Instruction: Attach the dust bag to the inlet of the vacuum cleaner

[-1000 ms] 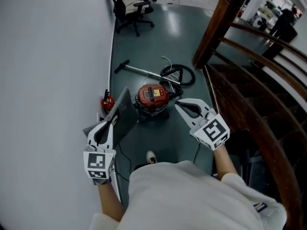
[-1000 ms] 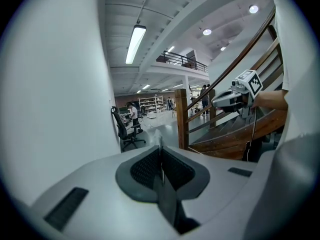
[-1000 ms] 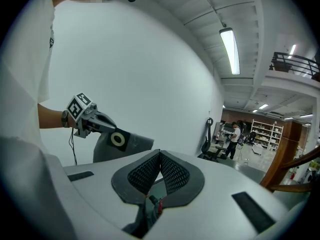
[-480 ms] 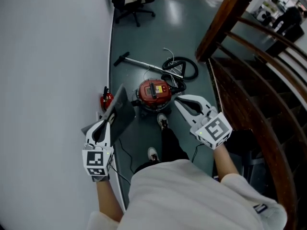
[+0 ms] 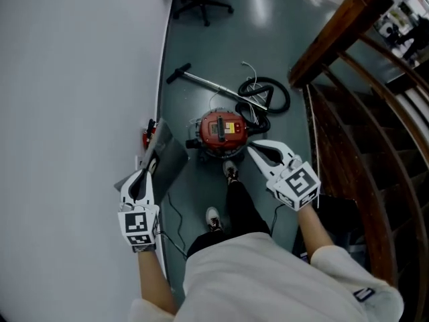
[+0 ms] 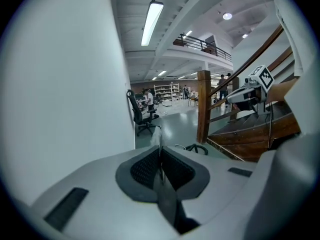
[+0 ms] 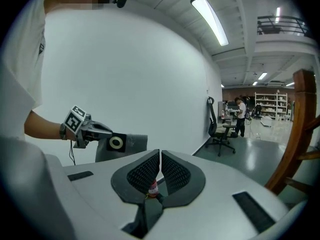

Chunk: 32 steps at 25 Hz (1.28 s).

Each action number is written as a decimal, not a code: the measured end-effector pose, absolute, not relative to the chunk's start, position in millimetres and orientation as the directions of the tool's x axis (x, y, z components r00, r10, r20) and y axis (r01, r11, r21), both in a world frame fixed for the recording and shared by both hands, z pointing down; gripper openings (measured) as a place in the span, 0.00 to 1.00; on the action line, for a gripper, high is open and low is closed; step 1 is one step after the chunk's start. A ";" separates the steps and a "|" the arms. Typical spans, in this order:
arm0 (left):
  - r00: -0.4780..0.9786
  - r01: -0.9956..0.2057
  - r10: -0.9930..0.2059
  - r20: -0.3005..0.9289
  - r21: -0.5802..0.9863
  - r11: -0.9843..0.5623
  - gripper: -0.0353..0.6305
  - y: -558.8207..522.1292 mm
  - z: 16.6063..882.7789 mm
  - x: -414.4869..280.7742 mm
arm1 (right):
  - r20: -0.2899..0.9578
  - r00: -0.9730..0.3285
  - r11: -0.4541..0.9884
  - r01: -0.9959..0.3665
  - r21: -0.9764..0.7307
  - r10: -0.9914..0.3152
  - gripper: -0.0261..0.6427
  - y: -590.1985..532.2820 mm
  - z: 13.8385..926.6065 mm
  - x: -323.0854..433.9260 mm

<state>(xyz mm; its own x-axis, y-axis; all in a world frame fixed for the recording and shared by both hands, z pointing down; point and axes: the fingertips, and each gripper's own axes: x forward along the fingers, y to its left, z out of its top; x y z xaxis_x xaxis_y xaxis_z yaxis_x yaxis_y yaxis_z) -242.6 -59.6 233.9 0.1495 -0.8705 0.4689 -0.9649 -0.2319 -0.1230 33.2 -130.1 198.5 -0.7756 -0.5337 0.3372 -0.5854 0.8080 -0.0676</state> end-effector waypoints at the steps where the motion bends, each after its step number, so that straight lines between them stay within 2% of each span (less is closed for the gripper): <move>1: 0.134 -0.969 -0.870 0.475 -0.122 -0.216 0.08 -66.3 242.6 -246.3 | 0.347 -0.774 0.804 -0.589 -0.085 -0.530 0.08 -139.8 208.9 33.2; 7: 0.112 -0.986 -0.855 0.507 -0.048 -0.158 0.08 -103.9 285.3 -257.2 | 0.420 -0.755 0.798 -0.593 -0.110 -0.504 0.08 -191.5 263.7 27.2; 11: 0.071 -0.992 -0.852 0.518 -0.052 -0.114 0.08 -131.6 308.7 -262.3 | 0.460 -0.752 0.804 -0.581 -0.126 -0.471 0.08 -217.5 294.6 20.3; 20: -0.011 -1.000 -0.836 0.549 -0.009 0.007 0.08 -152.4 388.7 -281.8 | 0.540 -0.736 0.800 -0.573 -0.175 -0.409 0.08 -232.4 367.8 -6.6; 32: -0.016 -1.000 -0.797 0.604 0.005 0.024 0.08 -164.9 471.6 -288.7 | 0.578 -0.726 0.750 -0.602 -0.272 -0.373 0.09 -243.2 446.4 -1.7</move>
